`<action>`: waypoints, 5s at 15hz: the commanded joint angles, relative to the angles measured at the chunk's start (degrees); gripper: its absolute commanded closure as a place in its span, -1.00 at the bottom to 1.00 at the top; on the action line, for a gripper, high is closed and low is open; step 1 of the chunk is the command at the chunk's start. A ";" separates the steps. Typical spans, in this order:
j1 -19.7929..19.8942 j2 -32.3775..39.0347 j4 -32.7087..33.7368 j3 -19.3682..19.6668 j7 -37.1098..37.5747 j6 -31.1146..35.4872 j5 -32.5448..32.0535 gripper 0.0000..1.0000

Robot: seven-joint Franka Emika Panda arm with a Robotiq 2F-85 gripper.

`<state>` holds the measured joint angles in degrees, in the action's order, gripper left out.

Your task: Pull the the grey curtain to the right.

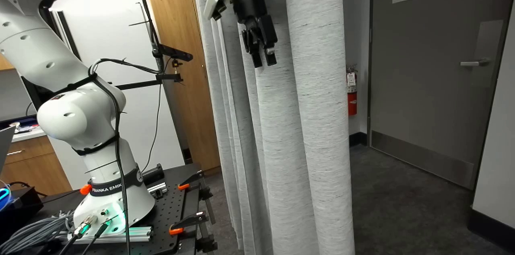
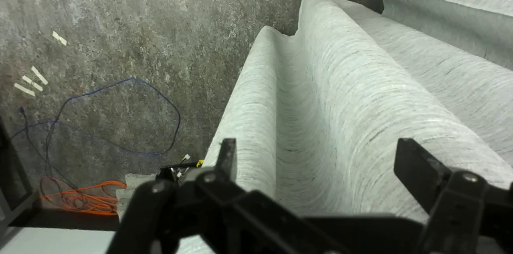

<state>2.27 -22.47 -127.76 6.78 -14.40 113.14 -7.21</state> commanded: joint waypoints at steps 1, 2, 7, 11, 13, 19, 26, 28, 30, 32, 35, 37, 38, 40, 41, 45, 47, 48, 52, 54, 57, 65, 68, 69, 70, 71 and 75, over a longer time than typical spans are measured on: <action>0.21 0.04 0.09 -0.19 -0.07 -0.09 0.10 -1.00; 0.21 0.04 0.09 -0.19 -0.06 -0.09 0.10 -1.00; 0.21 0.04 0.09 -0.19 -0.06 -0.09 0.10 -1.00; 0.45 0.37 0.19 -0.24 0.44 0.04 -0.23 -1.00; 0.77 0.02 -0.26 -0.05 1.27 3.22 -0.33 -1.00; 2.34 -2.18 -0.57 0.61 6.34 18.05 0.49 -1.00; 3.62 -4.64 0.41 0.20 8.76 37.49 0.21 -1.00; 3.86 -5.01 1.04 -0.06 9.56 43.20 0.13 -1.00; 4.33 -5.12 1.54 -0.37 10.28 48.90 -0.04 -1.00; 5.29 -5.12 1.88 -0.85 10.92 54.10 -0.46 -1.00; 10.41 -5.01 0.78 -3.14 12.86 63.58 -3.54 -1.00; 14.12 -4.44 0.73 -5.17 13.77 67.93 -4.92 -1.00; 15.96 -4.22 0.76 -6.25 14.18 69.51 -5.26 -1.00; 18.66 -3.88 0.92 -8.20 14.95 71.60 -4.68 -1.00; 19.23 -3.70 1.06 -8.78 14.78 71.78 -4.23 -0.54; 17.81 -3.88 0.80 -7.89 13.48 69.85 -3.68 -0.91; 17.80 -3.88 0.75 -7.80 13.48 69.85 -3.68 -0.91; 17.79 -3.88 0.74 -7.81 13.48 69.85 -3.68 -0.91; 17.47 -3.64 0.77 -7.50 13.17 70.27 -3.77 -1.00; 17.87 -3.54 0.61 -7.62 13.23 71.11 -3.87 -0.44; 18.41 -3.57 -0.04 -7.86 13.55 71.44 -3.86 0.04; 33.59 -1.61 -1.83 -13.14 14.33 71.63 -7.95 1.00; 45.55 0.70 2.32 -16.32 16.43 71.36 -11.29 0.99; 49.71 1.80 4.25 -17.35 17.02 71.07 -12.27 0.99; 53.77 2.52 5.94 -18.46 18.18 70.55 -13.46 0.99; 57.94 3.48 7.99 -19.52 19.08 69.93 -14.55 0.99; 74.53 5.68 15.32 -25.03 25.60 67.54 -21.15 0.99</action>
<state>65.52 -19.87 -119.02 -13.56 5.47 183.15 -22.89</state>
